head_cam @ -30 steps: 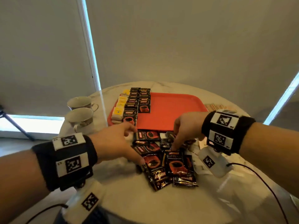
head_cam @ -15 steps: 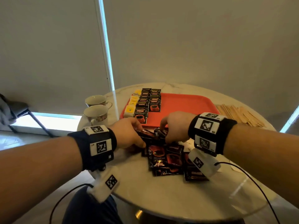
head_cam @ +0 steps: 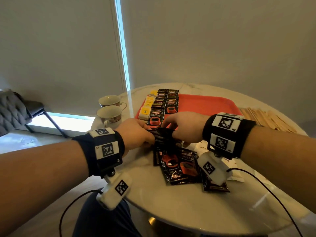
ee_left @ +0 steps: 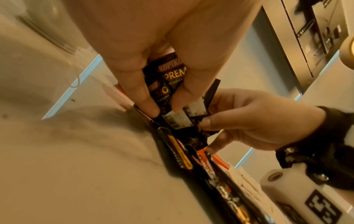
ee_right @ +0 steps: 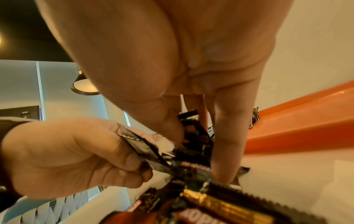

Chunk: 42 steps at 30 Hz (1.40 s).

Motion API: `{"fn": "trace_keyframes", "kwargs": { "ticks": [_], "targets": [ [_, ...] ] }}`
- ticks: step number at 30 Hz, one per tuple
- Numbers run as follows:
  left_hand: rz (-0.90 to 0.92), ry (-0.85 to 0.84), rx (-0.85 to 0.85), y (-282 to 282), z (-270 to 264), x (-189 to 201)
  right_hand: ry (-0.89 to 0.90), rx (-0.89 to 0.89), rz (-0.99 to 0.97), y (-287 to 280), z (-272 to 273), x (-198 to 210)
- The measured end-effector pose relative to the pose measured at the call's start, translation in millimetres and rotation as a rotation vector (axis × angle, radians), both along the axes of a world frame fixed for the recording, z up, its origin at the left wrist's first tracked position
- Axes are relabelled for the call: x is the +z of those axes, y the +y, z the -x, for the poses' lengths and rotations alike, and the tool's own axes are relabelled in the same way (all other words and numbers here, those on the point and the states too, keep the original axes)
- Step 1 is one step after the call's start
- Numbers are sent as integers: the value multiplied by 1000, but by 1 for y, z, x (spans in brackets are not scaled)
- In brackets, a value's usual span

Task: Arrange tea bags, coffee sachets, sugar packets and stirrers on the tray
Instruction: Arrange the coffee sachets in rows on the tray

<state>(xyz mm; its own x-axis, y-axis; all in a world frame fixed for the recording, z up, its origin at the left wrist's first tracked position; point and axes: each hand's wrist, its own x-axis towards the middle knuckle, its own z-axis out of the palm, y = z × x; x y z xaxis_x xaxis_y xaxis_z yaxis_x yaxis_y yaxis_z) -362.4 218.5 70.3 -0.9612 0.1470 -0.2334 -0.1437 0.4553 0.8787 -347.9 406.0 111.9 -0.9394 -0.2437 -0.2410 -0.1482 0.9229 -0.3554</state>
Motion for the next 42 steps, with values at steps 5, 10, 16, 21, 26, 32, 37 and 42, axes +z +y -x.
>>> {"fn": "trace_keyframes", "kwargs": {
  "ticks": [5,10,16,21,26,32,37,42],
  "targets": [
    [91,49,-37,7,5,4,-53,-16,142,-5,1,-1],
    [23,64,-34,11,11,3,-21,69,72,-6,-2,-2],
    [21,113,-45,11,13,3,124,-24,31,-8,12,-3],
    [-125,114,109,9,24,7,182,-155,323,3,28,13],
    [-533,54,107,39,32,25,328,-237,516,10,48,18],
    [-810,34,130,92,60,43,411,-111,514,10,75,9],
    [-917,-46,184,101,98,42,379,-56,658,26,86,15],
    [-1037,-143,234,98,124,33,340,-80,726,47,101,9]
  ]
}}
